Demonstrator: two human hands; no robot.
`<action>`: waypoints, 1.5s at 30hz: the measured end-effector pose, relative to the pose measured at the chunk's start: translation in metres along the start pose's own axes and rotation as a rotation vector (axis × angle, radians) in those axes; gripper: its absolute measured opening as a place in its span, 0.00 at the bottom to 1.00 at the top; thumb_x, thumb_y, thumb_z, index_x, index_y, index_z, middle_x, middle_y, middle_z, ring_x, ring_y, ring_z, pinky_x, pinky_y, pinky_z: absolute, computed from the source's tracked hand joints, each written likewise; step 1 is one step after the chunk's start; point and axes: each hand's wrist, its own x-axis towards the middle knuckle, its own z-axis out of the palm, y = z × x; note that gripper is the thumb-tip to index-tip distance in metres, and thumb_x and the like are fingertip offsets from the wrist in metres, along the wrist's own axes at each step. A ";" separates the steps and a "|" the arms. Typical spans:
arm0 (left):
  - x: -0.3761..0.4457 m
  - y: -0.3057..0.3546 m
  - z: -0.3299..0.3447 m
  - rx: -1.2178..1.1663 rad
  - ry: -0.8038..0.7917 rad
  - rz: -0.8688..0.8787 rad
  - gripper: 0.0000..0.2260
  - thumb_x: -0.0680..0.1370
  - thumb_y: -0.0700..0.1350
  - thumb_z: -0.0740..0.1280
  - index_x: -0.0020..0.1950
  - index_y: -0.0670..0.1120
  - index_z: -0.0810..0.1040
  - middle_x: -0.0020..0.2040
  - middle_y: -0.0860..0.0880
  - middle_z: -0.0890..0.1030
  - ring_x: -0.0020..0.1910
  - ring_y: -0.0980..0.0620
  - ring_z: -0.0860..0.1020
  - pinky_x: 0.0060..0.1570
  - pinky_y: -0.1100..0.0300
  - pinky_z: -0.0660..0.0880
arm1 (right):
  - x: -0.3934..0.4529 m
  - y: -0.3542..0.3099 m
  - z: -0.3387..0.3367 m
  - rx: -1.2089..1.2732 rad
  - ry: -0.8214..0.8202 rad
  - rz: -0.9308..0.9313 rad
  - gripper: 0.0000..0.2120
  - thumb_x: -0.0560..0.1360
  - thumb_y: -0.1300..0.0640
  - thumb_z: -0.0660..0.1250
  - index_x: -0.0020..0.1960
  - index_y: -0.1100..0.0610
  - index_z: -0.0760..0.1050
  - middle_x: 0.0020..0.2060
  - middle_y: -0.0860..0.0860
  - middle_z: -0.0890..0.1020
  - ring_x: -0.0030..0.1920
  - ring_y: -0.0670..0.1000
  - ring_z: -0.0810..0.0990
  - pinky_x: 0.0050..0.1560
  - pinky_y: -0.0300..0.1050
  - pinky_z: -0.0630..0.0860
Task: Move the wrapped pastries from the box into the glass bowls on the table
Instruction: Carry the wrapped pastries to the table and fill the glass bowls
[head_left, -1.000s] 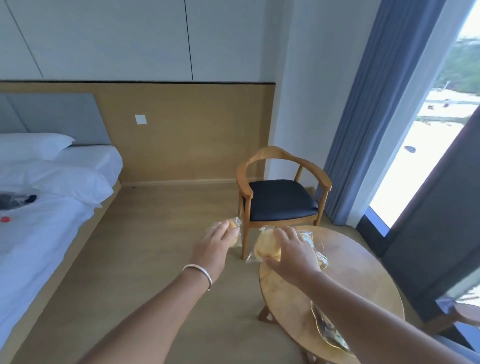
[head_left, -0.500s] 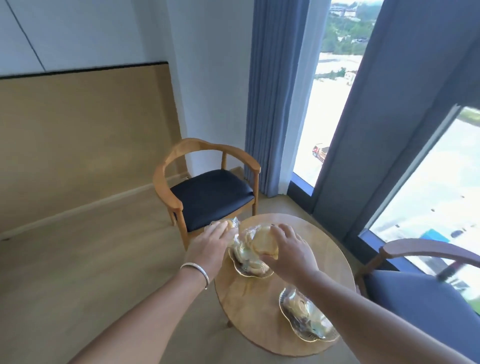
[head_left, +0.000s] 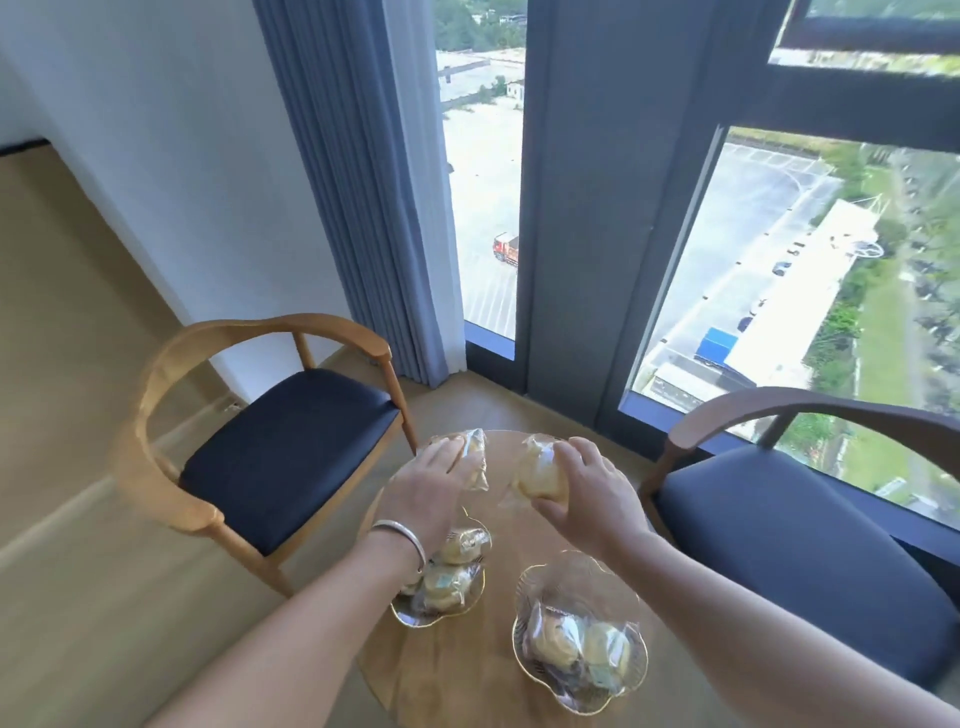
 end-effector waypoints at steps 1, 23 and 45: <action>0.009 0.003 0.004 -0.003 -0.012 0.025 0.30 0.74 0.34 0.63 0.74 0.52 0.62 0.74 0.48 0.65 0.72 0.48 0.62 0.66 0.54 0.67 | 0.001 0.007 -0.001 -0.001 0.008 0.027 0.33 0.70 0.38 0.69 0.69 0.51 0.64 0.68 0.49 0.67 0.63 0.56 0.73 0.61 0.50 0.70; 0.082 0.080 0.069 -0.207 -0.150 0.514 0.21 0.78 0.40 0.62 0.70 0.52 0.70 0.70 0.47 0.71 0.68 0.48 0.69 0.62 0.56 0.69 | -0.053 0.068 0.009 0.060 0.087 0.491 0.32 0.70 0.46 0.71 0.70 0.51 0.64 0.68 0.49 0.65 0.65 0.54 0.67 0.62 0.46 0.69; 0.036 0.109 0.257 -0.354 -0.165 0.511 0.20 0.62 0.38 0.79 0.52 0.48 0.83 0.47 0.48 0.82 0.42 0.47 0.81 0.34 0.55 0.77 | -0.075 0.154 0.185 0.139 -0.139 0.378 0.32 0.72 0.56 0.71 0.72 0.51 0.62 0.75 0.51 0.58 0.76 0.52 0.54 0.71 0.43 0.62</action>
